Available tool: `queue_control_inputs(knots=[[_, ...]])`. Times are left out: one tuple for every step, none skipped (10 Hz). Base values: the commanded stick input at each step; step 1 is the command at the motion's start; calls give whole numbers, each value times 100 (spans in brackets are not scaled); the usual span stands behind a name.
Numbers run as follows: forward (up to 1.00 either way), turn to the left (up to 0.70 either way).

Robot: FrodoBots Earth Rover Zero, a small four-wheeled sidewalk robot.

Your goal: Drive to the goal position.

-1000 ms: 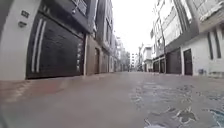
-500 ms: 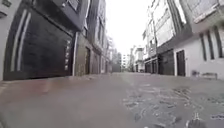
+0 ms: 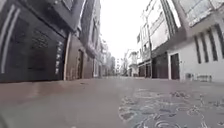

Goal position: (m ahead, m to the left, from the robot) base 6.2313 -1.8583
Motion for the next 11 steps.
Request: queue_control_inputs(knots=[[85, -10], [85, -7], [85, -5], [85, -3], [85, -2], [85, -1], [85, 0], [85, 0], [85, 0], [85, 0], [85, 0]])
